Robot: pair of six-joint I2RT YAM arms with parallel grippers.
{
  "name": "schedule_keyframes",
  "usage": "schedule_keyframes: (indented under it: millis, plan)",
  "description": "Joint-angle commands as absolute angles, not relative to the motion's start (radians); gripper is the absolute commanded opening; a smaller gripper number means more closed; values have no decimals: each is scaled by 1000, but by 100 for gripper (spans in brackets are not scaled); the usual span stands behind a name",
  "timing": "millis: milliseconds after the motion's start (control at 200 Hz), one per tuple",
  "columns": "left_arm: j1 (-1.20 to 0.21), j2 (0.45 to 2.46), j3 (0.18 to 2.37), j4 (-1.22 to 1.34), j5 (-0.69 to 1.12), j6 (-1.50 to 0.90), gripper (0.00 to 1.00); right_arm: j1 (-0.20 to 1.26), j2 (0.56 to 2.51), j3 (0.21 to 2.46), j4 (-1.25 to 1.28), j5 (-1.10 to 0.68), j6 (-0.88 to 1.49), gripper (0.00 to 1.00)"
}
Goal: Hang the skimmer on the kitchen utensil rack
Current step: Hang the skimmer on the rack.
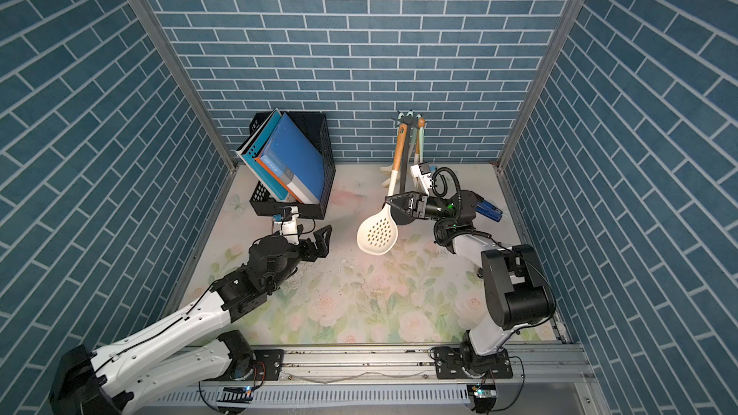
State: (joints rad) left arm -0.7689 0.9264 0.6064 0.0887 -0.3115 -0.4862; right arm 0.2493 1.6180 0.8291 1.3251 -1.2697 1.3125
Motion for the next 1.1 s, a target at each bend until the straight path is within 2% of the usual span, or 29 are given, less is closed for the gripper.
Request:
schedule_keyframes:
  millis: [0,1095]
  plan:
    - [-762,932,601,109,-305,-491,100,242,1599,844,1396,-1278,1331,0]
    - [-762,944,597,114,-301,-494,100,233,1574,848,1394,-1294,1326,0]
